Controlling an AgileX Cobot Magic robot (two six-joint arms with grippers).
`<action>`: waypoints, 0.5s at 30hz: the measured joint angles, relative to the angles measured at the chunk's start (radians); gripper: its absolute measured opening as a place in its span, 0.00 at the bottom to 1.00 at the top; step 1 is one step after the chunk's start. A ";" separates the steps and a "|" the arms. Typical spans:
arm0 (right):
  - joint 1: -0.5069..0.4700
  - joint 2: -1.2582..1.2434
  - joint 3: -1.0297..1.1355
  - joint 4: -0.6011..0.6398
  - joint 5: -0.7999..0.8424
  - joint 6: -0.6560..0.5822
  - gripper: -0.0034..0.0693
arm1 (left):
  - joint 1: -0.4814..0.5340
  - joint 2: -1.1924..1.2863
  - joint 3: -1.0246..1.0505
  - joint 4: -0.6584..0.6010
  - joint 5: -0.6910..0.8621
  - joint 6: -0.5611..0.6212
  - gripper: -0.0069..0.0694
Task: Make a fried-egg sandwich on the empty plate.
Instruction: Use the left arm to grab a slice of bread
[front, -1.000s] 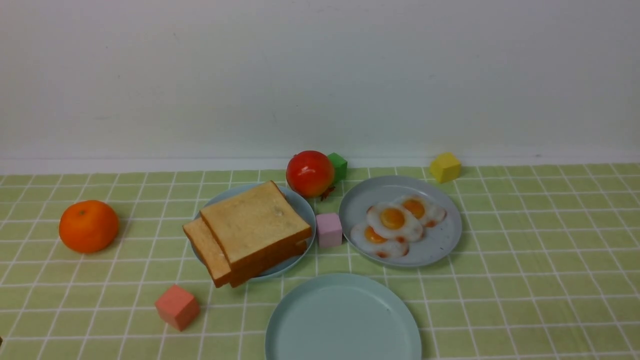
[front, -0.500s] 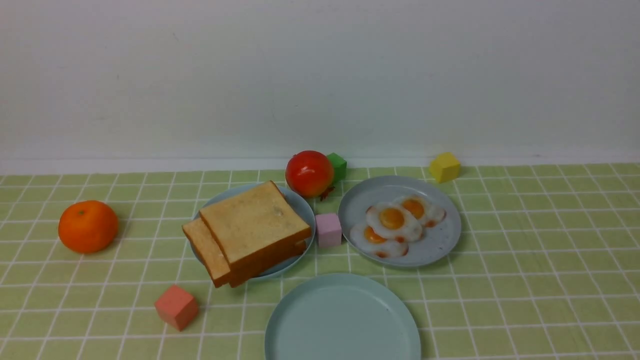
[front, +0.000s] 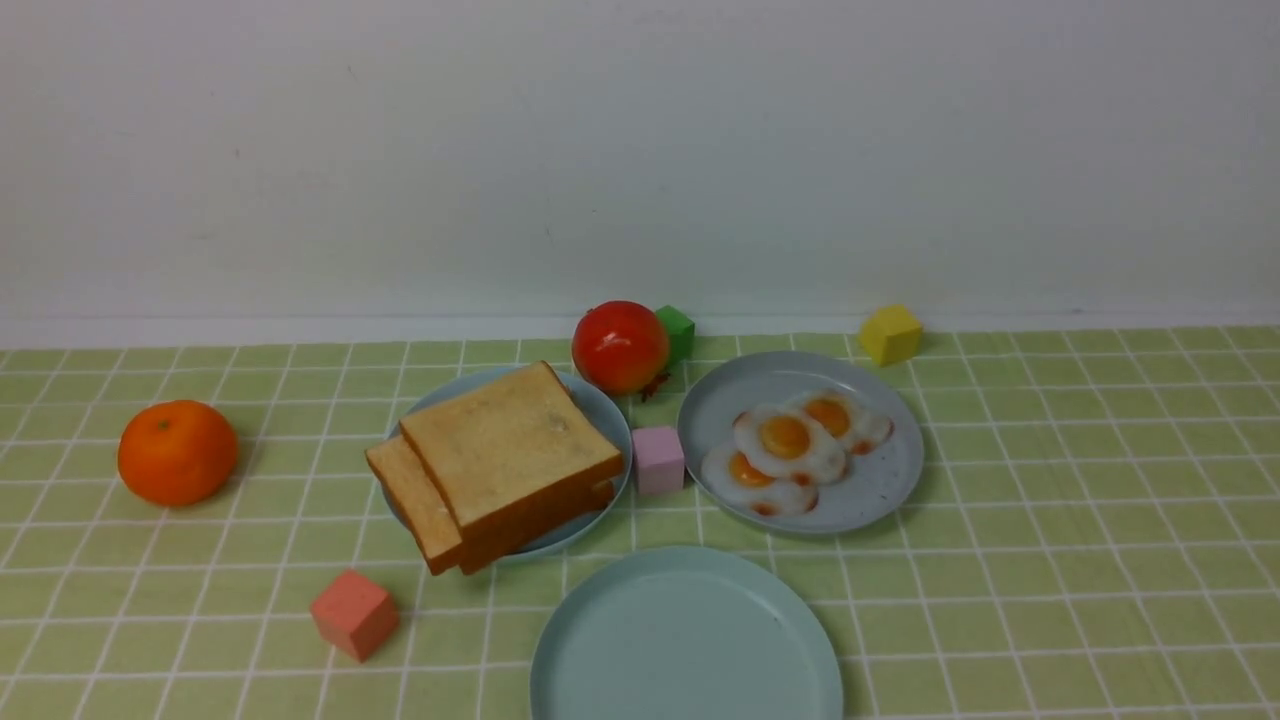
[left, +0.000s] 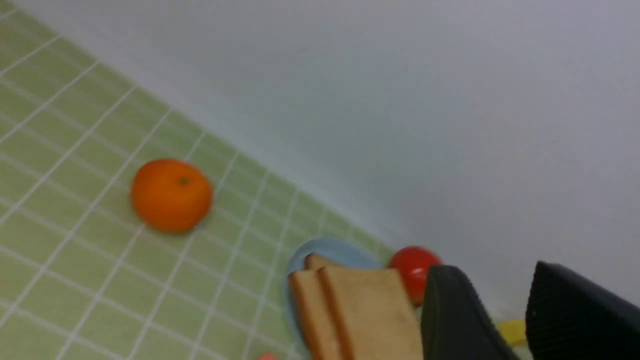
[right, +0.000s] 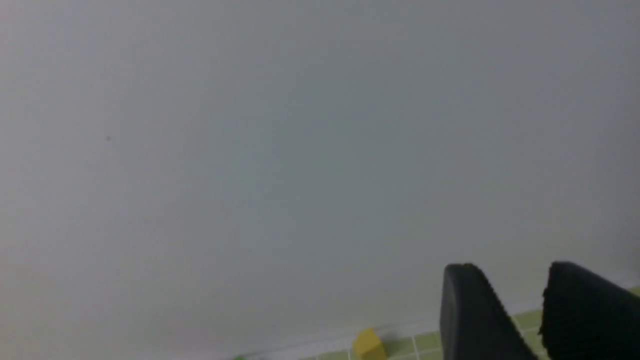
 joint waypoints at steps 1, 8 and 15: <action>0.000 0.010 0.000 0.000 0.001 0.000 0.38 | 0.000 0.008 0.000 0.002 0.003 0.001 0.40; 0.000 0.198 -0.001 0.232 0.146 -0.147 0.38 | 0.000 0.274 0.000 -0.086 -0.035 0.008 0.40; 0.030 0.246 0.032 0.447 0.263 -0.449 0.38 | 0.000 0.500 0.000 -0.420 -0.041 0.210 0.40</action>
